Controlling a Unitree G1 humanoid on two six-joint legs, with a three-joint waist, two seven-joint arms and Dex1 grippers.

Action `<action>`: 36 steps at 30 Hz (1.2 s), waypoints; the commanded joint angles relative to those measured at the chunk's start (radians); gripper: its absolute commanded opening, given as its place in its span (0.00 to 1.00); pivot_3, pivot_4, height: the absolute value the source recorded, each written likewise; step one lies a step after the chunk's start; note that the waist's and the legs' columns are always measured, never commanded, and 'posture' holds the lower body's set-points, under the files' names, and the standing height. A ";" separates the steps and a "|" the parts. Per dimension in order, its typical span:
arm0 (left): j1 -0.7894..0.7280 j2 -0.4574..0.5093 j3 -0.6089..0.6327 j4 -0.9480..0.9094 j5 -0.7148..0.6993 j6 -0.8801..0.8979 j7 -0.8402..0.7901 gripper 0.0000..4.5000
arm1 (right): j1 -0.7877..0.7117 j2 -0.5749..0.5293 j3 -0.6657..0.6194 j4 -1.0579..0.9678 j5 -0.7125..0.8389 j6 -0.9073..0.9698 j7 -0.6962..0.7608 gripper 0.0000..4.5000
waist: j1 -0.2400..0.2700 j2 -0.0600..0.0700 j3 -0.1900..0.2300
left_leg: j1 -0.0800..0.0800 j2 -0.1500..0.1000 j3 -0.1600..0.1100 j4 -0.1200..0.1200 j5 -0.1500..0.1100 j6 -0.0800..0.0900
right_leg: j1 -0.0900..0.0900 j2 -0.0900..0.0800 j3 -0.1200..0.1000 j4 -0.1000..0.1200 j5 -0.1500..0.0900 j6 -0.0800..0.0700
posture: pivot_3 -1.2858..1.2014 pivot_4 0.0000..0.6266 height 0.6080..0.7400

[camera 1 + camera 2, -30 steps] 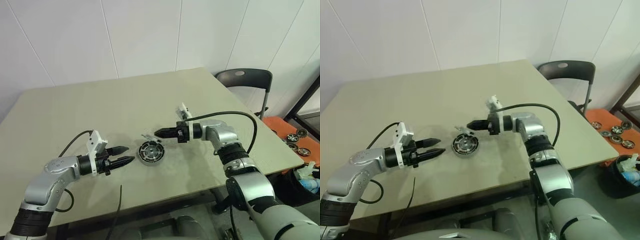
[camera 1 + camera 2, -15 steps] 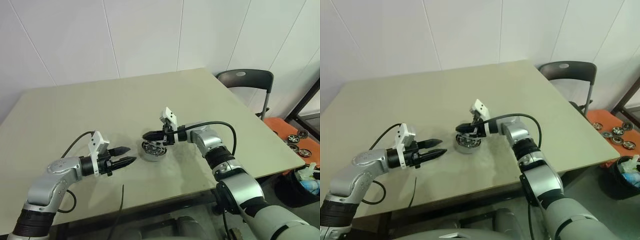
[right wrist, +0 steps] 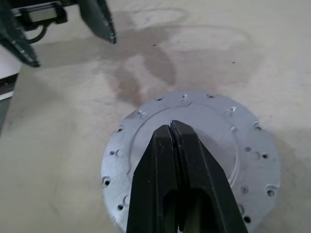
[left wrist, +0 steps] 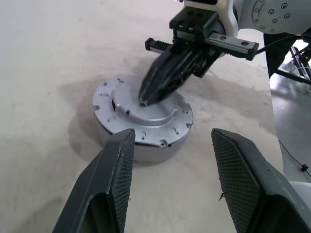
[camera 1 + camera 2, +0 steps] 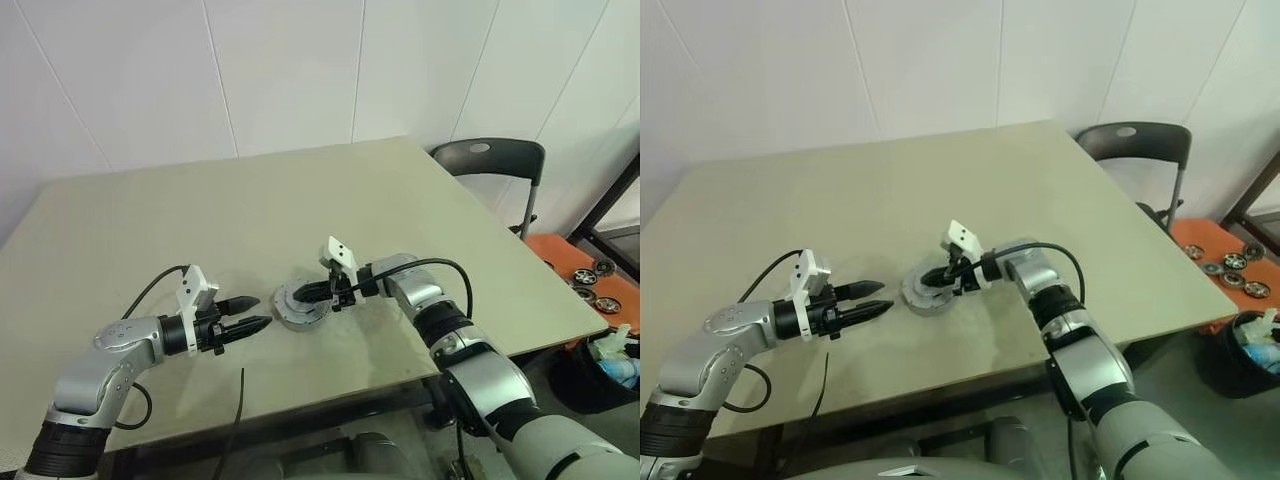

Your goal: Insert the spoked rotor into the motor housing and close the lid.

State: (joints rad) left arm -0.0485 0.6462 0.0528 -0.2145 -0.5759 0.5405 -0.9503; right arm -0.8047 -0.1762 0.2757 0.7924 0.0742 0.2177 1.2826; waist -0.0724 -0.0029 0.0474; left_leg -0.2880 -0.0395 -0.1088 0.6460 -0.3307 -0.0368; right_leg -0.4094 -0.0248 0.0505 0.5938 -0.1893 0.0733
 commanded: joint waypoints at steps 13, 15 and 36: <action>0.011 0.009 0.034 -0.033 -0.007 -0.015 0.012 0.60 | -0.064 0.015 -0.113 -0.059 0.031 -0.342 -0.110 0.01 | 0.001 0.001 0.001 | -0.001 0.000 0.000 0.000 0.000 0.000 | -0.001 0.000 0.000 0.000 0.000 0.000 | 0.52 0.00 1.00; 0.012 0.010 0.036 -0.033 -0.007 -0.015 0.012 0.60 | -0.091 0.016 -0.135 -0.029 0.036 -0.457 -0.137 0.01 | 0.001 0.001 0.001 | -0.002 0.000 0.000 0.000 0.000 0.000 | -0.001 0.000 0.000 -0.001 0.000 0.000 | 0.52 0.00 1.00; 0.014 0.007 0.028 -0.046 -0.014 0.003 0.018 0.60 | 0.152 -0.096 -0.035 -0.440 0.125 -0.082 0.057 0.95 | 0.004 0.002 0.003 | -0.001 0.000 -0.001 0.001 0.000 0.000 | 0.000 -0.001 0.000 -0.001 -0.001 0.001 | 0.52 0.00 1.00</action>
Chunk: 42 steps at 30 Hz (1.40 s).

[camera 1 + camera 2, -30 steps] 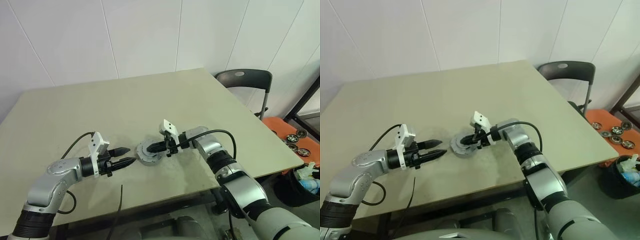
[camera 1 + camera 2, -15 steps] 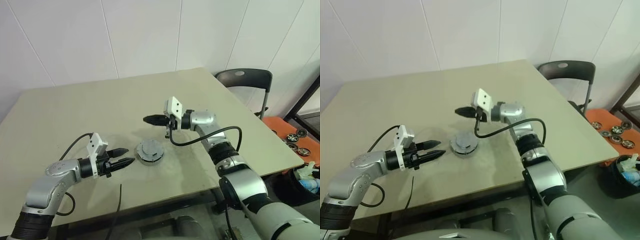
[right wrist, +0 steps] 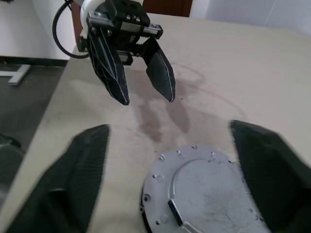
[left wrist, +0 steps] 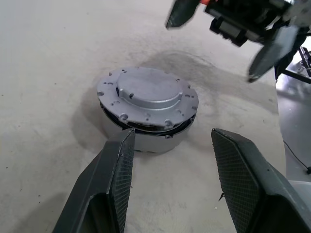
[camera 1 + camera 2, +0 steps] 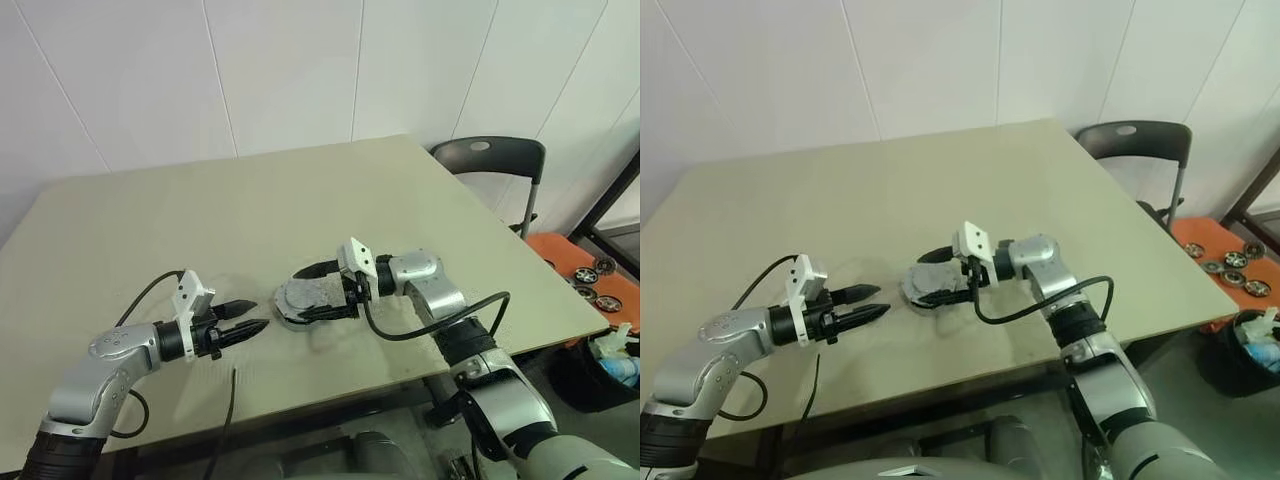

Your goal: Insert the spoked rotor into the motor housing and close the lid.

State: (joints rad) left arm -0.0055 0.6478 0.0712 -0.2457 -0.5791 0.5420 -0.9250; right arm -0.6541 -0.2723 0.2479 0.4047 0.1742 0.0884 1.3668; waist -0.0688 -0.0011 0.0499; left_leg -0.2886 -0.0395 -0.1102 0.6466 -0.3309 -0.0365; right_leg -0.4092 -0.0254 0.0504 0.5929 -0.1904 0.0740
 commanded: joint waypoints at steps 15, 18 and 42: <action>-0.056 -0.008 -0.016 0.001 -0.006 0.017 -0.024 0.60 | 0.068 0.052 0.022 0.007 -0.029 0.047 -0.213 0.98 | 0.000 -0.001 0.000 | -0.005 0.000 0.001 -0.001 0.000 0.000 | -0.002 0.000 -0.001 -0.004 0.000 0.000 | 0.52 0.00 1.00; -0.061 -0.010 -0.019 0.007 -0.004 0.016 -0.028 0.60 | 0.075 0.056 0.026 0.011 -0.038 0.052 -0.234 0.98 | -0.001 0.000 0.000 | -0.005 0.000 0.001 -0.001 0.000 0.000 | -0.002 0.000 -0.001 -0.004 0.000 0.000 | 0.52 0.00 1.00; -0.017 -0.029 0.001 -0.025 -0.003 0.006 -0.001 0.60 | 0.040 0.118 0.029 0.242 -0.064 0.009 -0.265 0.98 | -0.003 -0.001 0.000 | -0.002 0.000 0.001 -0.001 0.000 0.000 | 0.001 0.000 -0.001 -0.005 0.000 0.000 | 0.52 0.00 1.00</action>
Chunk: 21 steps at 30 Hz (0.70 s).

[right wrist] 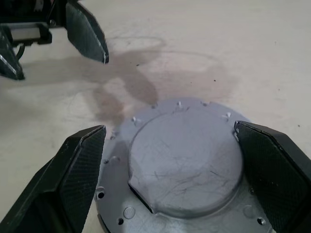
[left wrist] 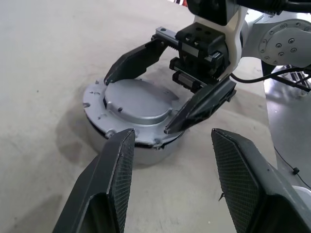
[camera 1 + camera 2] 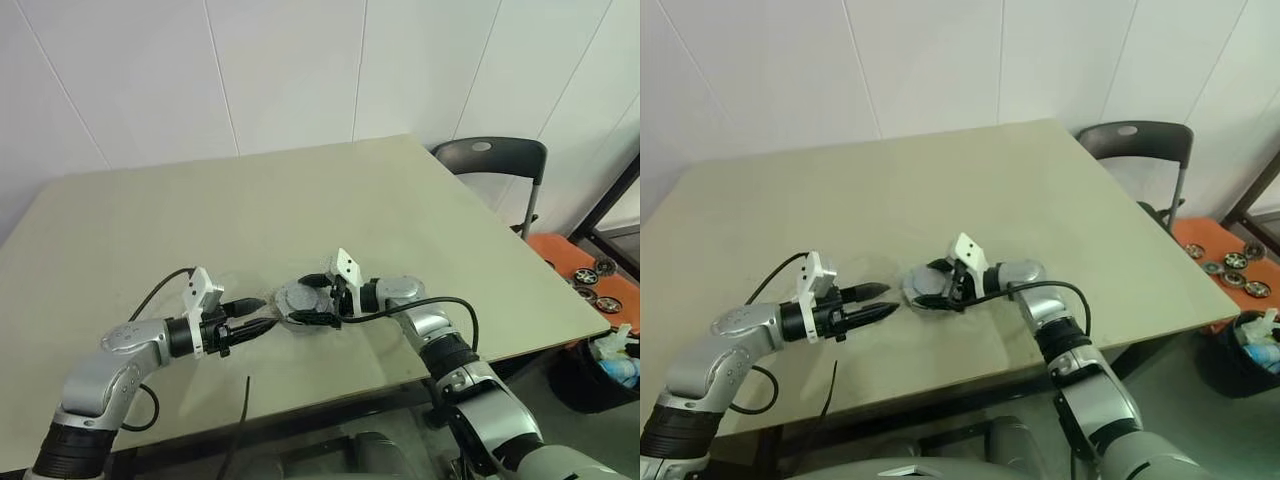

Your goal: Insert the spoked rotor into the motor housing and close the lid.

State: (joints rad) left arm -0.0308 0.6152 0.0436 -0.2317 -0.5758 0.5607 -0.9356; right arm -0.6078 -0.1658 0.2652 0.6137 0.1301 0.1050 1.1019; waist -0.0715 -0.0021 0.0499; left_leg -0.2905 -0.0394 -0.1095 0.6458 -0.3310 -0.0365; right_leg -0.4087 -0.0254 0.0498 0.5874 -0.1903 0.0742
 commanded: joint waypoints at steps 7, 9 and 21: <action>0.026 0.044 0.091 -0.035 -0.002 -0.033 0.016 0.60 | -0.021 0.013 0.019 0.054 -0.034 -0.045 0.009 0.98 | 0.000 0.000 0.000 | 0.001 0.000 0.000 0.000 0.000 0.000 | 0.001 0.000 0.000 0.000 0.000 0.000 | 0.52 0.00 1.00; 0.035 0.080 0.111 -0.020 0.020 -0.061 -0.005 0.60 | -0.024 0.012 0.023 0.058 -0.036 -0.056 0.023 0.98 | -0.001 0.000 0.000 | 0.002 0.000 0.000 0.000 0.000 0.000 | 0.001 0.000 0.000 0.000 0.000 0.000 | 0.52 0.00 1.00; 0.220 0.229 0.129 -0.063 0.033 -0.121 -0.176 0.60 | -0.063 0.007 0.024 0.093 -0.059 -0.107 0.071 0.94 | -0.001 0.004 0.002 | 0.000 0.001 0.000 -0.002 0.000 0.000 | -0.001 0.000 0.001 -0.001 0.000 0.000 | 0.52 0.00 1.00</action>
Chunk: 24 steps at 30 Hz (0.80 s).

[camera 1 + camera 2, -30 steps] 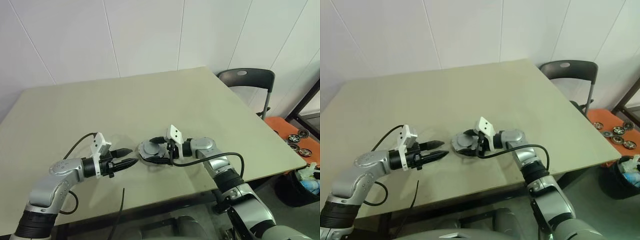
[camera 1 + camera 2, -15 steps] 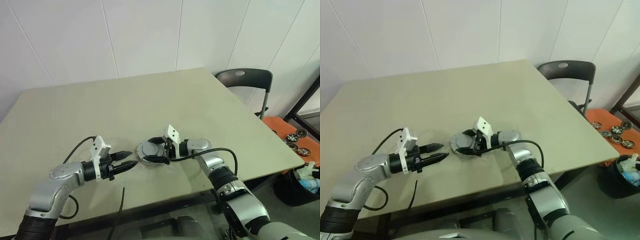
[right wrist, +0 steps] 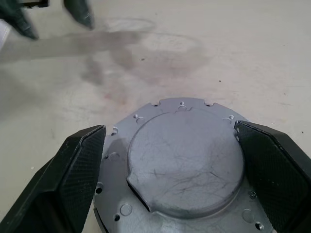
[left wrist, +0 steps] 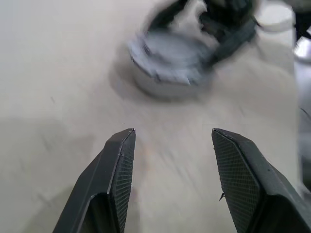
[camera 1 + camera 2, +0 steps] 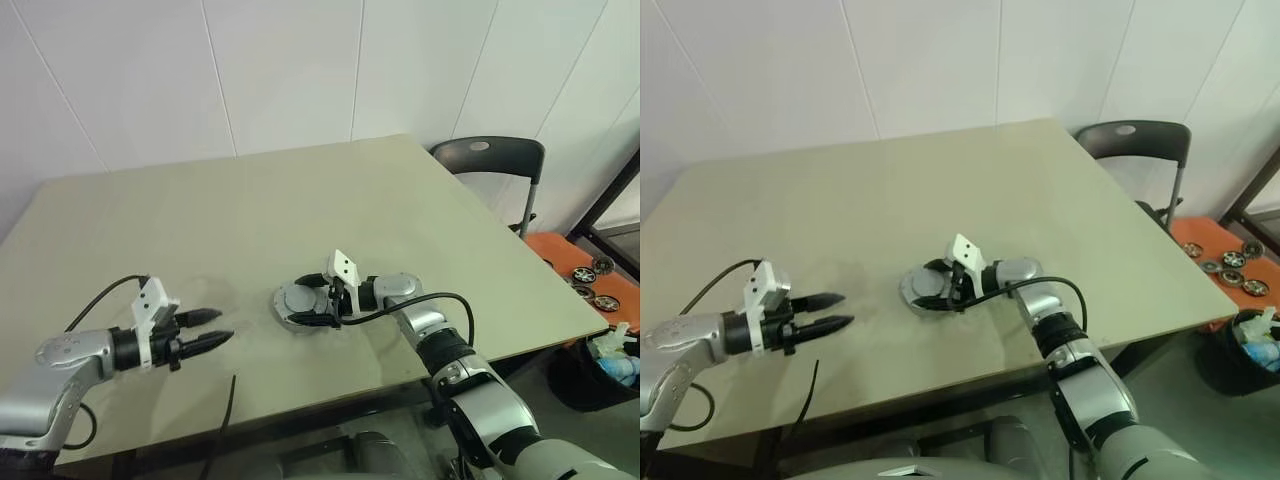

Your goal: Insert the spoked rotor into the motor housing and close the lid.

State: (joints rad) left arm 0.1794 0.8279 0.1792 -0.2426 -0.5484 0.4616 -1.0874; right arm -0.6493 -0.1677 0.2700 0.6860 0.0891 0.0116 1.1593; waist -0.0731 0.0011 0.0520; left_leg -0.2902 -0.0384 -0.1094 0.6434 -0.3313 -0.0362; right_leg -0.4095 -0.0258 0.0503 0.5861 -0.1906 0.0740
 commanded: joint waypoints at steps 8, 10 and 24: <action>-0.008 -0.027 -0.035 -0.064 0.019 -0.021 0.010 0.60 | -0.039 0.013 0.013 0.052 -0.034 -0.027 0.013 0.67 | 0.000 0.000 0.000 | 0.000 0.000 0.000 -0.001 0.000 0.000 | 0.000 0.000 0.000 0.000 0.000 0.000 | 0.52 0.00 1.00; -0.010 -0.033 -0.041 -0.063 0.022 -0.023 0.015 0.60 | -0.042 0.010 0.010 0.055 -0.033 -0.032 0.017 0.67 | 0.001 0.000 0.000 | 0.000 0.000 -0.001 -0.001 0.000 0.000 | 0.000 0.000 0.000 -0.001 0.000 0.000 | 0.52 0.00 1.00; -0.038 -0.046 -0.048 -0.027 0.031 -0.041 0.007 0.60 | -0.074 -0.018 -0.019 0.053 -0.003 0.006 0.077 0.67 | 0.002 0.000 0.000 | 0.000 0.000 0.000 -0.001 0.000 0.000 | 0.000 0.000 0.000 -0.001 0.000 0.000 | 0.52 0.00 1.00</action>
State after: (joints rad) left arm 0.1537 0.7810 0.1296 -0.2675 -0.5195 0.4433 -1.0726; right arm -0.7032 -0.1752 0.2578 0.7521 0.0697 -0.0035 1.1970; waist -0.0707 0.0009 0.0520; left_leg -0.2903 -0.0386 -0.1099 0.6422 -0.3313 -0.0361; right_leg -0.4096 -0.0259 0.0501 0.5854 -0.1904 0.0740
